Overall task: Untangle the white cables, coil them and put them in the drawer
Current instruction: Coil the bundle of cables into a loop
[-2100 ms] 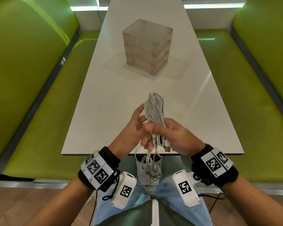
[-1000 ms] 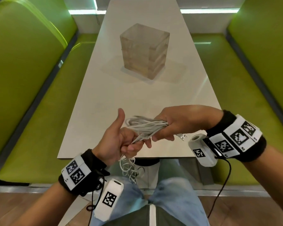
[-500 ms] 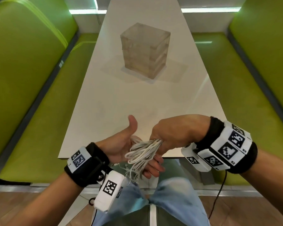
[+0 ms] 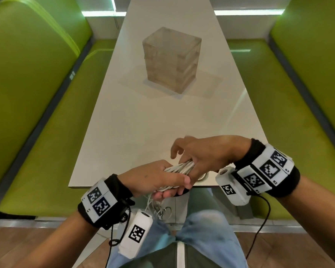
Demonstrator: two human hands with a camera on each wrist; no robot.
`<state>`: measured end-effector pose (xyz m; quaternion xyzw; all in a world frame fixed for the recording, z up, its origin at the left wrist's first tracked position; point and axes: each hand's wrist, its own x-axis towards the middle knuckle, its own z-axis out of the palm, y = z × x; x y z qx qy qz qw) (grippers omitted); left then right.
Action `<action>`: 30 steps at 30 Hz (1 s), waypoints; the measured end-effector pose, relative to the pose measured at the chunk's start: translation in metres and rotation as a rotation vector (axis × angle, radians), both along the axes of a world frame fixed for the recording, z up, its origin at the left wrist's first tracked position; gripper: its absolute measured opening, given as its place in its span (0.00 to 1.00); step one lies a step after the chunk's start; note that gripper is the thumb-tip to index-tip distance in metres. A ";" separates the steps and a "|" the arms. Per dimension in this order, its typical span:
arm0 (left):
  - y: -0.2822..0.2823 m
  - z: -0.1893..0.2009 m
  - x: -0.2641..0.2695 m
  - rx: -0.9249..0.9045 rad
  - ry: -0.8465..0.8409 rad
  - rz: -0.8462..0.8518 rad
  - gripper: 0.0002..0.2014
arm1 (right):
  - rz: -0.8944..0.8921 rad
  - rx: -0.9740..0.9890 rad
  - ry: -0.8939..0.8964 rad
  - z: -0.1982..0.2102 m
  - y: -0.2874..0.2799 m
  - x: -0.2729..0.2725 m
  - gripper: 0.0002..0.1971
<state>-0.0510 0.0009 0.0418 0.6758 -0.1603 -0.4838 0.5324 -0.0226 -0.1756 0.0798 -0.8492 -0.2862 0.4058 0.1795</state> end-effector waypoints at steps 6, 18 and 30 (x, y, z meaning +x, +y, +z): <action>-0.001 -0.004 -0.004 -0.064 -0.013 0.038 0.17 | -0.088 0.178 0.366 -0.004 -0.009 -0.001 0.11; 0.005 -0.010 -0.004 -0.122 0.006 0.071 0.20 | -0.131 0.401 0.424 -0.021 -0.006 -0.014 0.06; 0.013 -0.018 0.001 -0.339 -0.030 0.322 0.33 | -0.406 0.440 0.024 0.032 -0.042 0.008 0.13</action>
